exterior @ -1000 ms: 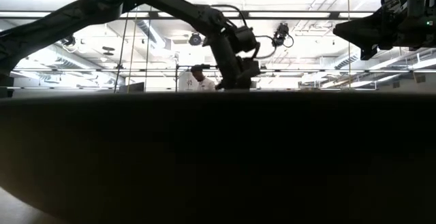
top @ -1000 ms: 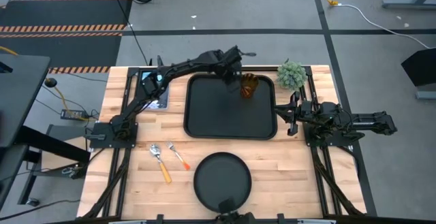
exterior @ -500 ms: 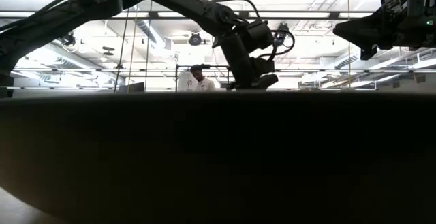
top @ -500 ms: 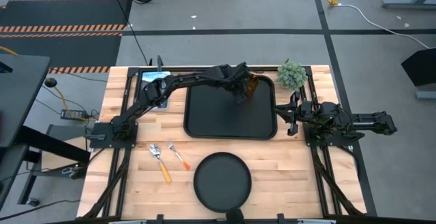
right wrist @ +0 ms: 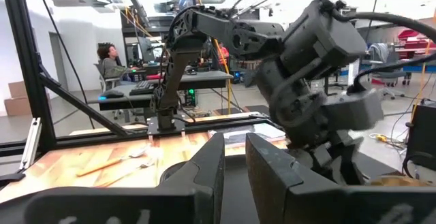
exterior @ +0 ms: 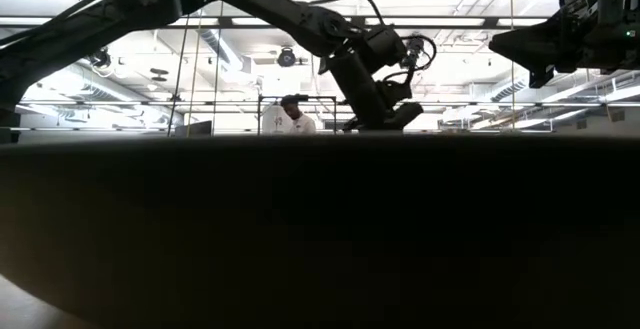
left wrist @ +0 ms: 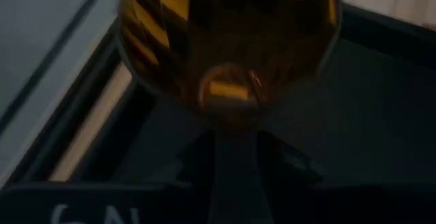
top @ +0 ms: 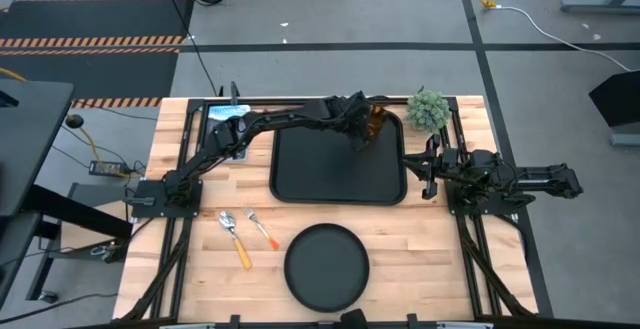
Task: Pick and place plate/cup/fork/spoon on tray
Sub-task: Put the yellow glass on the black food tray, then put the black plate on the black food tray
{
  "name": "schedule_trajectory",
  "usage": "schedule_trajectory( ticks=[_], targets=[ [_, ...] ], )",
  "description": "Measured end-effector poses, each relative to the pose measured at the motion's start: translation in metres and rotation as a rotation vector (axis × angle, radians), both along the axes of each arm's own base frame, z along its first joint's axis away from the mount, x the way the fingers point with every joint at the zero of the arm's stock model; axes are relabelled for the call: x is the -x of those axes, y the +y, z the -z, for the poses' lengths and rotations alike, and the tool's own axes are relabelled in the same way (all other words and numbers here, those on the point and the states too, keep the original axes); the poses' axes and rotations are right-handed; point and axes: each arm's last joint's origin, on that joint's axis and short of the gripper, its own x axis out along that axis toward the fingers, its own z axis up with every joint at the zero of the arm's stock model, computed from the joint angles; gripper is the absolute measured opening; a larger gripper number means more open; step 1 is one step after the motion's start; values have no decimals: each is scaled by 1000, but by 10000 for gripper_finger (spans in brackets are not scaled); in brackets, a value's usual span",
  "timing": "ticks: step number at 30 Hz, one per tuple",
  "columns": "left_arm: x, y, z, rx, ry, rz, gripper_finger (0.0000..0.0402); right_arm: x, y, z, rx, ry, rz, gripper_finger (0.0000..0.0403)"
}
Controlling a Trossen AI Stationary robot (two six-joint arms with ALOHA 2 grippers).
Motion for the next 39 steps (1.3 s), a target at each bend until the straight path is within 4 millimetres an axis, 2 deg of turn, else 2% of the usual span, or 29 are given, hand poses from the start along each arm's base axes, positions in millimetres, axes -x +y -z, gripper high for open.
schedule_trajectory(
  ticks=[8, 14, 18, 23, 28, 31, 35, 39],
  targets=[
    [-12, -6, 11, -24, -57, 23, 116, 0, 0, 0, 0, -2, 0, 68],
    [-12, -5, 17, -33, -35, 37, 116, 0, 0, 0, 0, -5, 0, 68],
    [-8, -16, 13, 3, 24, 80, 116, 0, 0, 0, 0, -4, 0, 68],
    [3, -53, -17, 115, 99, 228, 116, 0, 0, -1, 0, -8, 0, 68],
    [26, -92, -30, 412, 247, 366, 116, 0, 0, -1, 1, -10, 0, 68],
    [37, -116, -36, 527, 345, 407, 116, 0, 0, -1, 1, -15, 0, 68],
    [48, -153, -34, 499, 510, 464, 116, 0, 0, -2, 1, -17, 0, 68],
    [51, -194, -40, 450, 544, 546, 108, 0, 0, -2, 1, -16, 0, 68]
  ],
)
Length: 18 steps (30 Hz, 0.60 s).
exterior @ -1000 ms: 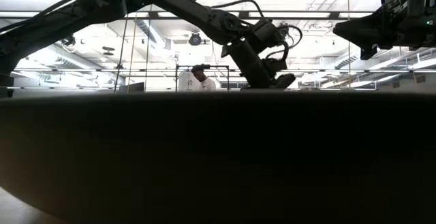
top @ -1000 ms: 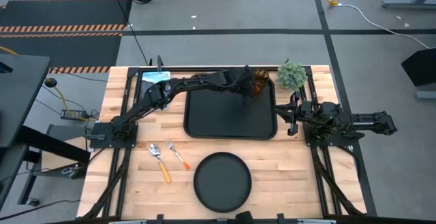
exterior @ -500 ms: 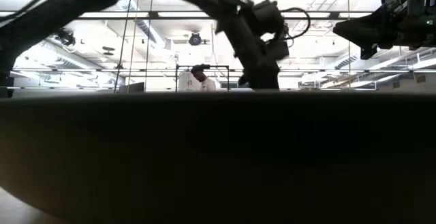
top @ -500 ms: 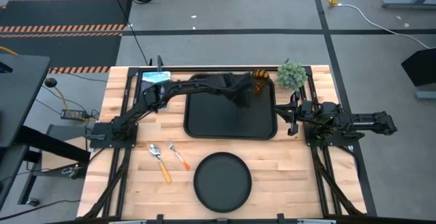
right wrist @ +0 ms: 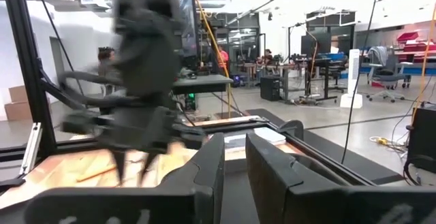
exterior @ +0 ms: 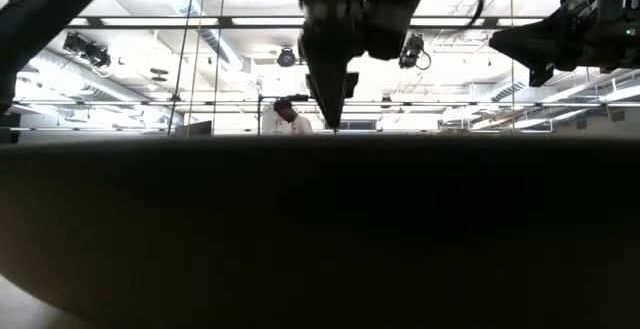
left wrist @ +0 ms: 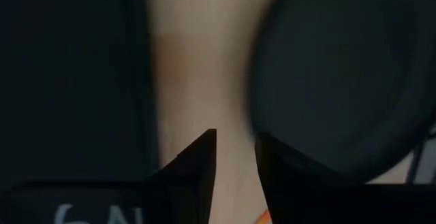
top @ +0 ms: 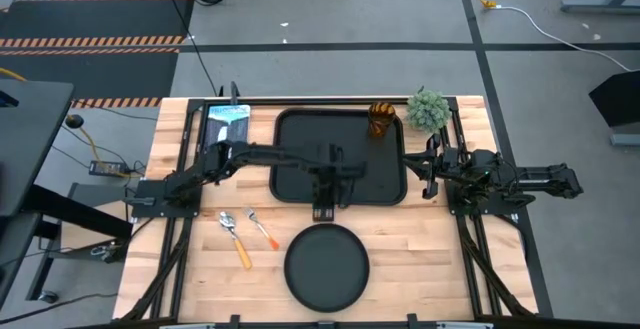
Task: Pick and place plate/cup/fork/spoon on tray
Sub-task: Put the black plate on the black food tray
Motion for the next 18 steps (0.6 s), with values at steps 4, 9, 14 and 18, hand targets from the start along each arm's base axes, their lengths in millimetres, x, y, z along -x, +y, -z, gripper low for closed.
schedule_trajectory(
  ticks=[4, 9, 14, 18],
  targets=[
    [6, -39, 1, -68, 34, 66, 82, 0, 0, 0, 0, -2, -1, 68],
    [21, -71, 2, -232, 123, 90, 40, 0, 0, 0, 0, -2, -1, 68],
    [39, -86, -2, -255, 83, 85, 6, 0, 0, 0, 0, -2, -1, 68],
    [64, -90, 5, -236, 6, -6, 12, 0, 0, 0, 0, -3, -1, 68]
  ],
)
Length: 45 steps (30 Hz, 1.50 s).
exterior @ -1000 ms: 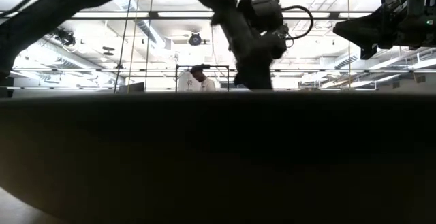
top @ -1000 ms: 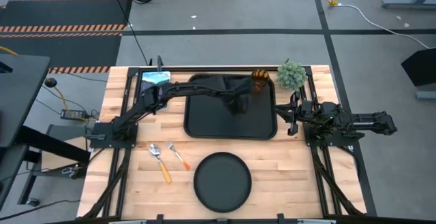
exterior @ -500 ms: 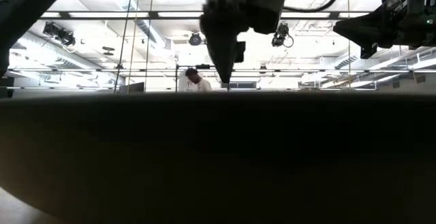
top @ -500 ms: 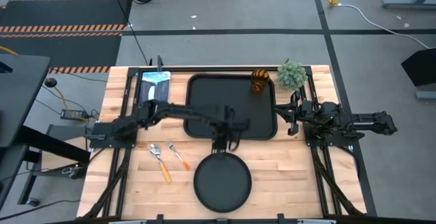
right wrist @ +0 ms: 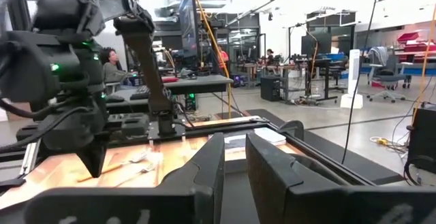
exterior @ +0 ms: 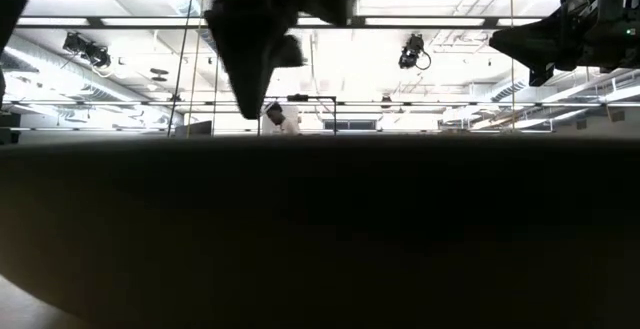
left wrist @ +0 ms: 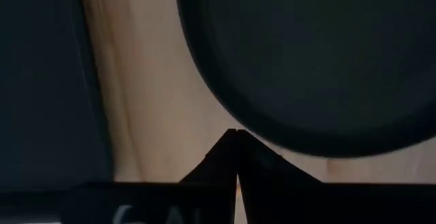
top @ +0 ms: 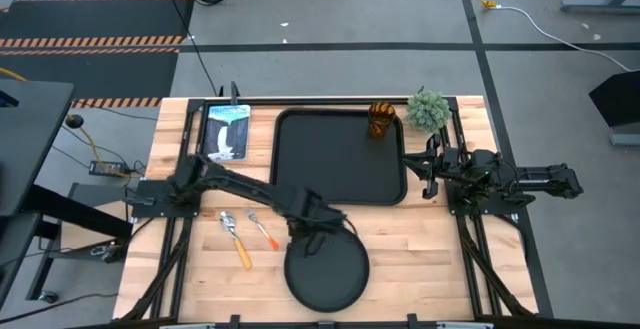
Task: Pick and place plate/cup/fork/spoon on tray
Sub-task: Put the black plate on the black food tray
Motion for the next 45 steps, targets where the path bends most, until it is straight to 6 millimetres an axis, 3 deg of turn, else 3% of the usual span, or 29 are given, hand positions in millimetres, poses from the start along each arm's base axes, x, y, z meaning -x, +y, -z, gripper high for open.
schedule_trajectory(
  ticks=[4, 9, 13, 20, 25, 33, 45],
  targets=[
    [28, -1, -1, 75, -107, -147, 9, 0, 0, 0, 0, 0, 0, 68],
    [54, -4, 19, 141, -190, -402, 22, 0, 0, 0, 0, 0, 1, 68],
    [62, -11, 39, 183, -223, -514, 70, 0, 0, 0, 0, 0, 0, 68],
    [65, -6, 54, 220, -222, -662, 178, 0, 0, 0, 0, 0, 0, 68],
    [69, 1, 68, 253, -194, -715, 202, 0, 0, 0, 0, 0, 0, 68],
    [68, 3, 75, 332, -210, -709, 169, 0, 0, 0, 0, 0, 0, 68],
    [65, 12, 75, 305, -243, -749, 44, 0, 0, 0, 0, 0, 0, 68]
  ],
)
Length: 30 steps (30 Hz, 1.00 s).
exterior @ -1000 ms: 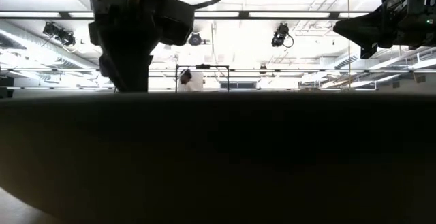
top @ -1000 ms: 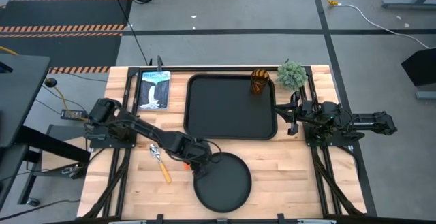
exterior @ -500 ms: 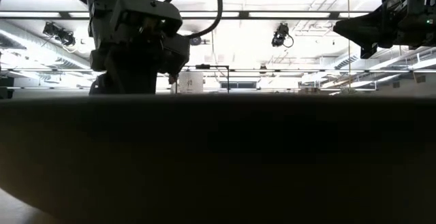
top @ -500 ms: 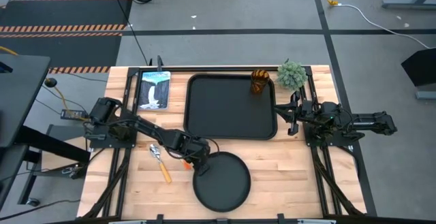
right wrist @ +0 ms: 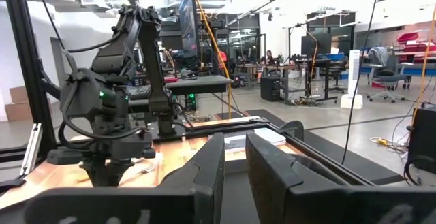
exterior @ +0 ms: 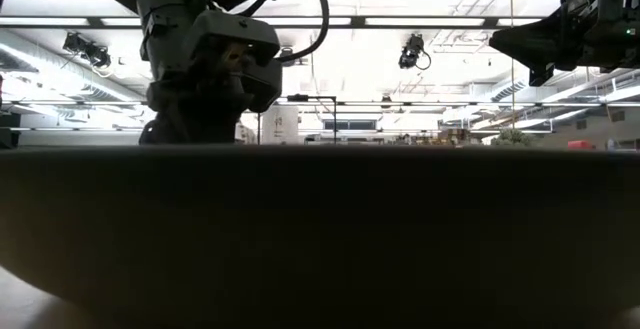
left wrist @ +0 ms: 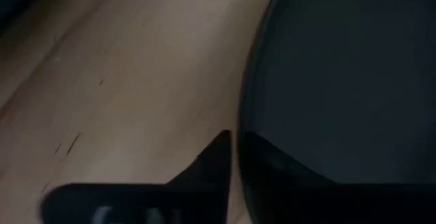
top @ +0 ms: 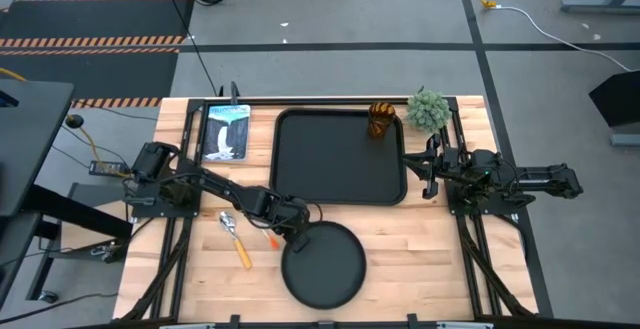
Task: Pick and place plate/cup/fork/spoon on tray
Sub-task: Put the black plate on the black food tray
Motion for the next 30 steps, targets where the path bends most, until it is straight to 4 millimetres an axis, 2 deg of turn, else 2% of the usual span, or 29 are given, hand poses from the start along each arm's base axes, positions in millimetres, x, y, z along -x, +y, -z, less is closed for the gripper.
schedule_trajectory(
  ticks=[3, 9, 15, 19, 23, 26, 30],
  targets=[
    [0, 2, 0, 4, 3, -18, 13, 0, 0, 0, 0, 0, 0, 68],
    [-5, 10, -3, 34, -16, -98, 14, 0, 0, 0, 0, 0, 0, 68],
    [-29, 29, -34, 50, -123, -68, 12, 0, 0, 0, 0, 0, 0, 68],
    [-43, 58, -54, -2, -186, -64, 12, 0, 0, 0, 0, 0, 0, 68],
    [-57, 97, -73, -102, -240, -74, 12, 0, 0, 0, 0, 0, 0, 68],
    [-66, 130, -76, -166, -237, -91, 12, 0, 0, 0, 0, 0, 0, 68],
    [-75, 176, -69, -221, -176, -112, 12, 0, 0, 0, 0, -1, 0, 68]
  ],
)
